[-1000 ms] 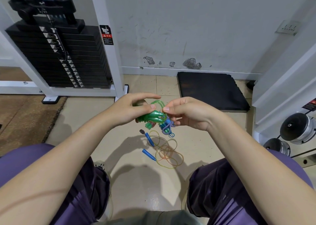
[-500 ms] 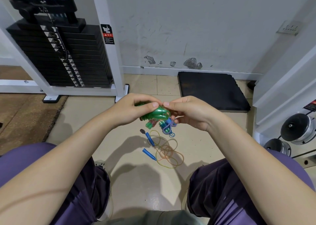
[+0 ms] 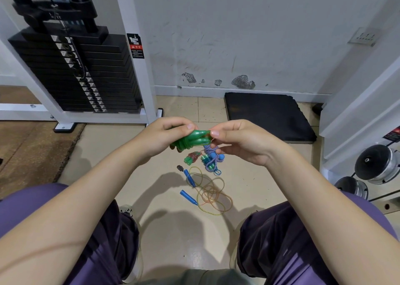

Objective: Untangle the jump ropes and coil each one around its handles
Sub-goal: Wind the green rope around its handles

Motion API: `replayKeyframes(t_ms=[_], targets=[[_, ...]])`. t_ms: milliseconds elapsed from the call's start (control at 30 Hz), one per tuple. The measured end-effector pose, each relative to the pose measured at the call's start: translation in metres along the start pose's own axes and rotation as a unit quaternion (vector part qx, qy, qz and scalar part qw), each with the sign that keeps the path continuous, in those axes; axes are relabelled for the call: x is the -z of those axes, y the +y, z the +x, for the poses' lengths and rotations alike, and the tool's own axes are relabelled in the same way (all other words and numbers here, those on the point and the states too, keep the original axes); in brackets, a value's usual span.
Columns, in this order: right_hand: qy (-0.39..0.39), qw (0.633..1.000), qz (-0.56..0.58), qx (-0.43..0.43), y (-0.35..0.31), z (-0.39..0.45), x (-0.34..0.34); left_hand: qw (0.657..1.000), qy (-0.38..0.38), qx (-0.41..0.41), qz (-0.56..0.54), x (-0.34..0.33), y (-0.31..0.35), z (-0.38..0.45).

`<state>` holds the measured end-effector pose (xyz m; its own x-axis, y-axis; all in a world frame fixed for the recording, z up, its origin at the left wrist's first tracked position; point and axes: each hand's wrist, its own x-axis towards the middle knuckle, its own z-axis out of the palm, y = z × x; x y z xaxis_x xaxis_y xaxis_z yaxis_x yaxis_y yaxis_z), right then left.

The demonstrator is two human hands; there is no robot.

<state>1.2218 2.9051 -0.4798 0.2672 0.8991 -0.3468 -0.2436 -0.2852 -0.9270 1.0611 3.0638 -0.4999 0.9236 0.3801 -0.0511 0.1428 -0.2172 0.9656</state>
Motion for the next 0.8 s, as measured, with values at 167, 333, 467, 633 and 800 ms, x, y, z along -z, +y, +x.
replayKeyframes(t_ms=[167, 333, 467, 633, 800], targets=[[-0.023, 0.999, 0.022, -0.006, -0.0011, -0.0016, 0.0013, 0.999, -0.012, -0.001, -0.034, 0.0003, 0.0008, -0.0015], [-0.033, 0.999, 0.011, -0.005, -0.0001, -0.0018, -0.0007, 0.999, -0.028, 0.008, -0.038, -0.001, 0.0018, -0.0031], [-0.03, 0.999, 0.028, -0.001, 0.0019, -0.0007, -0.0053, 0.999, -0.034, 0.02, -0.031, -0.0014, 0.0037, -0.0038], [0.024, 0.999, -0.002, 0.043, 0.005, 0.0032, -0.0065, 1.0, 0.011, 0.022, -0.002, -0.0029, 0.0043, -0.0035], [0.043, 0.997, -0.024, 0.062, 0.0054, 0.0039, -0.0078, 0.999, 0.04, 0.026, 0.009, -0.0043, 0.0037, -0.0014]])
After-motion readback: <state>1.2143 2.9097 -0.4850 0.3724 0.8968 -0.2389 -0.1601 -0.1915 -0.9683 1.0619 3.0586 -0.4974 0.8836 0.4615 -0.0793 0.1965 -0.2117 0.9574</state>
